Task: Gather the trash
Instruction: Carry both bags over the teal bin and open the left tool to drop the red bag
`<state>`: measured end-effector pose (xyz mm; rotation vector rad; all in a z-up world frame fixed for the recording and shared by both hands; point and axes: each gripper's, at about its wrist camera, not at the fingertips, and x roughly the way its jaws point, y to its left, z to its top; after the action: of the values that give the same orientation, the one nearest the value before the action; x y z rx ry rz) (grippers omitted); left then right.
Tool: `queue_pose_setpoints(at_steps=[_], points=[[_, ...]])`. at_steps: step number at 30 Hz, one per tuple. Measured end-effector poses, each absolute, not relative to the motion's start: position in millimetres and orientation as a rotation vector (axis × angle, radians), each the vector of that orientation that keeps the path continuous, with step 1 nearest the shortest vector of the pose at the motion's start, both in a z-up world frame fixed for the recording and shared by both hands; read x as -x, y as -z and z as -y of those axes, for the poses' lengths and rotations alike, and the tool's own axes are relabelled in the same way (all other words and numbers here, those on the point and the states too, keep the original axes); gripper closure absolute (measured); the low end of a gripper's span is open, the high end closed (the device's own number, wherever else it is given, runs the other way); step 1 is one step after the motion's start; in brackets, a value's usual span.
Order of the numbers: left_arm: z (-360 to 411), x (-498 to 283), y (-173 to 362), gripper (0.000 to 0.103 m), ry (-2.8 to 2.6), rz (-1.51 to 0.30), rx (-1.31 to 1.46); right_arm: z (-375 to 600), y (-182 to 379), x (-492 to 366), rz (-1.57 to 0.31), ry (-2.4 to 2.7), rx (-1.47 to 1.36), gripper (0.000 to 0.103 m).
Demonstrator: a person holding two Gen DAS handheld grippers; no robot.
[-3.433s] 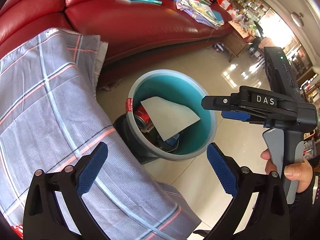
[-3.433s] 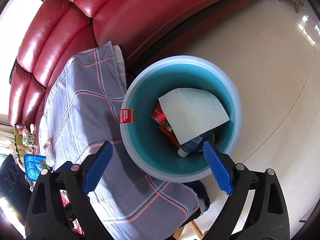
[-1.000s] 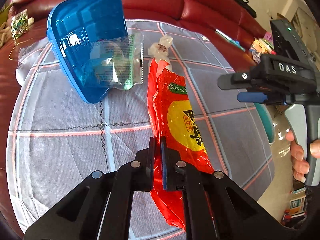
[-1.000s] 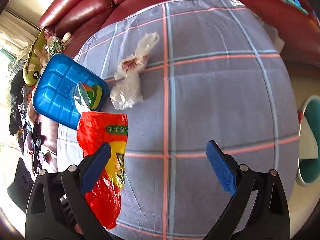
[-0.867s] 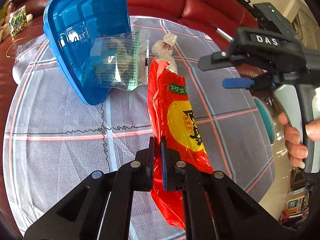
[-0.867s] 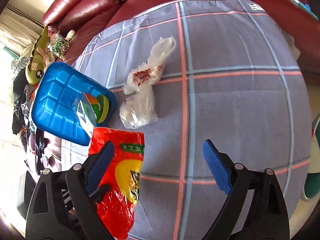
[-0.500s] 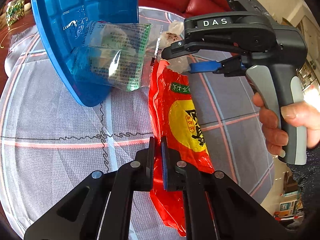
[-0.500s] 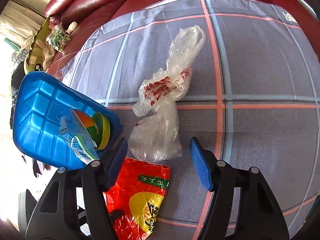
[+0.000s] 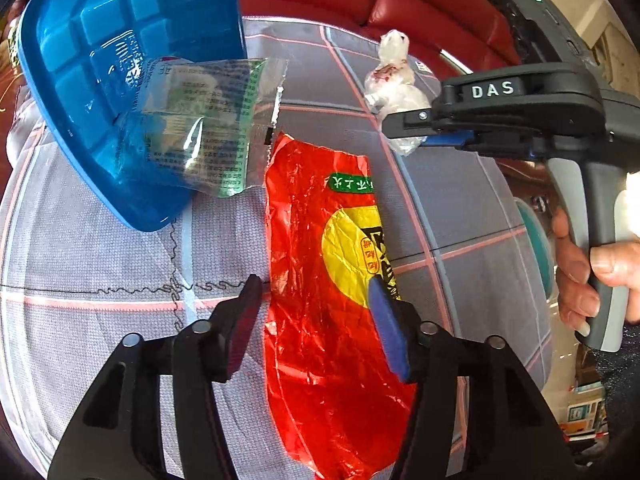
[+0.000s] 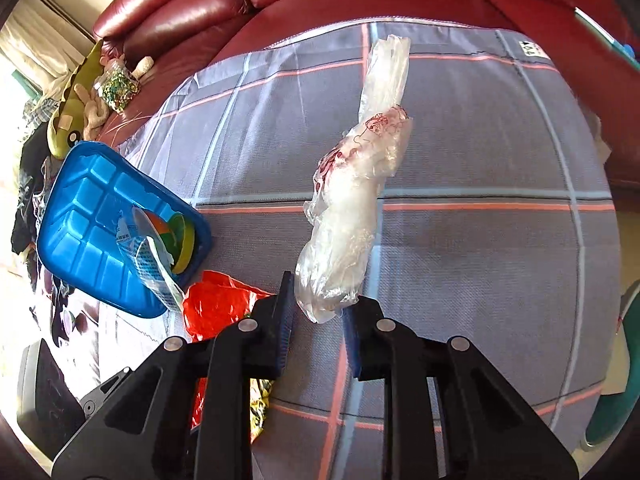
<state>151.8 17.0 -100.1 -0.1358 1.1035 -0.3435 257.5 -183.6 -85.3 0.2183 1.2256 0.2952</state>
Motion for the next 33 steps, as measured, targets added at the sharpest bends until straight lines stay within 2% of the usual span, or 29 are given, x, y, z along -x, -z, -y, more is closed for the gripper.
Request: queue_pose_setpoints(at_steps=[1, 3, 5, 7, 8, 21, 33], points=[[-12, -152, 100, 0.038, 0.338, -1.098, 0.115, 191, 84, -253, -1.224, -0.292, -0.226, 0.082], [0, -151, 100, 0.037, 0.316, -1.086, 0.065, 202, 82, -245, -1.222, -0.282, -0.239, 0.082], [12, -148, 100, 0.045, 0.307, -1.075, 0.021, 214, 80, -236, -1.212, -0.272, -0.25, 0.082], [19, -144, 102, 0.092, 0.302, -1.075, -0.011, 226, 78, -226, -1.203, -0.263, -0.265, 0.082], [23, -144, 102, 0.093, 0.314, -1.083, -0.006, 232, 76, -221, -1.198, -0.26, -0.272, 0.082], [99, -137, 74, 0.096, 0.39, -1.012, -0.059, 325, 59, -160, -1.139, -0.185, -0.383, 0.082], [134, -132, 34, 0.096, 0.453, -0.975, -0.052, 396, 53, -122, -1.09, -0.122, -0.481, 0.082]])
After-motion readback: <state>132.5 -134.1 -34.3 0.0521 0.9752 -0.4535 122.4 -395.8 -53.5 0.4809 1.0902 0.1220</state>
